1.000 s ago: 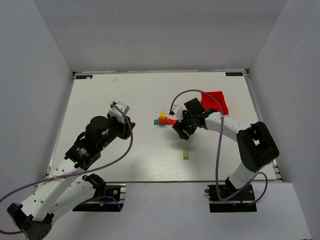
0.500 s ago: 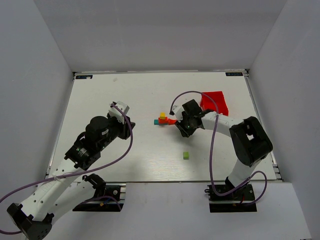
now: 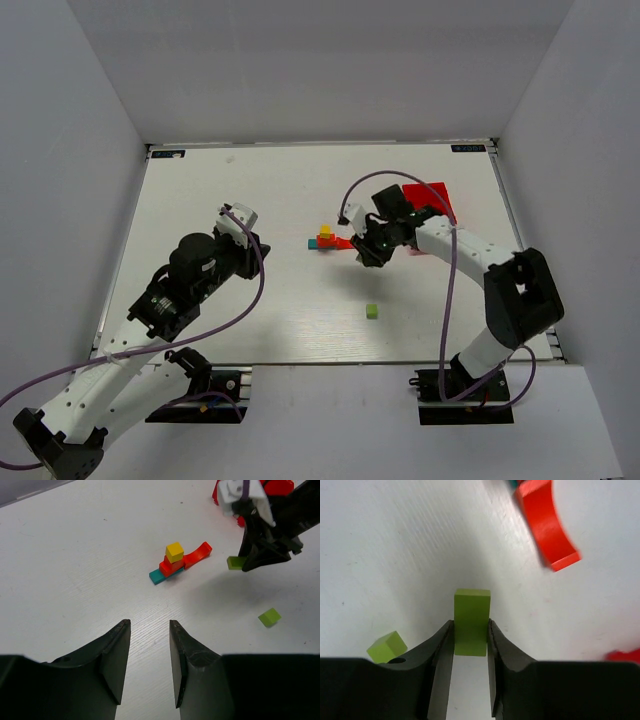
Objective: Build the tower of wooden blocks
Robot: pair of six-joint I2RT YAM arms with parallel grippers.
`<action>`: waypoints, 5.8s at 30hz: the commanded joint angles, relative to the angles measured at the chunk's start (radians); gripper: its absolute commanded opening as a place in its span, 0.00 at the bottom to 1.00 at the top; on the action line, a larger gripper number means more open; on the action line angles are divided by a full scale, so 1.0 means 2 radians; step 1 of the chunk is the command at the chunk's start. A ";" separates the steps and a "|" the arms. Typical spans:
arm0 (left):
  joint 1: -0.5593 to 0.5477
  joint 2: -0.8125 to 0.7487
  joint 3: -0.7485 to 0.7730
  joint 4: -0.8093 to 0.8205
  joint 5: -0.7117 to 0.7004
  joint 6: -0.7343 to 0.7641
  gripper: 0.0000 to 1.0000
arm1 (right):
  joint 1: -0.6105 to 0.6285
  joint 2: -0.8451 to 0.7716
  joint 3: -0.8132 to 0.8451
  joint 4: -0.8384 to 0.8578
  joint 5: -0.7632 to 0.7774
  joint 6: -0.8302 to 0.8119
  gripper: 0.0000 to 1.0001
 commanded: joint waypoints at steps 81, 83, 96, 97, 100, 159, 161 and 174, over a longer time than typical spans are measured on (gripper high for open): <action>0.002 -0.011 -0.001 -0.001 -0.002 -0.001 0.47 | 0.051 0.226 0.437 -0.200 -0.086 -0.181 0.00; 0.002 -0.011 -0.001 -0.001 -0.002 -0.001 0.47 | 0.050 0.228 0.436 -0.201 -0.081 -0.177 0.00; 0.002 -0.011 -0.001 -0.005 -0.002 -0.001 0.47 | 0.049 0.239 0.443 -0.208 -0.067 -0.175 0.00; 0.002 -0.011 -0.001 -0.005 -0.002 -0.001 0.47 | 0.049 0.240 0.443 -0.208 -0.066 -0.177 0.00; 0.002 -0.011 -0.001 -0.005 -0.002 -0.001 0.47 | 0.049 0.243 0.444 -0.209 -0.064 -0.179 0.00; 0.002 -0.011 -0.001 -0.005 -0.002 -0.001 0.47 | 0.051 0.251 0.440 -0.213 -0.061 -0.187 0.28; 0.002 -0.011 -0.001 -0.005 -0.002 -0.001 0.47 | 0.052 0.250 0.440 -0.212 -0.061 -0.187 0.29; 0.002 -0.011 -0.001 -0.005 -0.006 -0.001 0.47 | 0.052 0.248 0.435 -0.212 -0.060 -0.198 0.34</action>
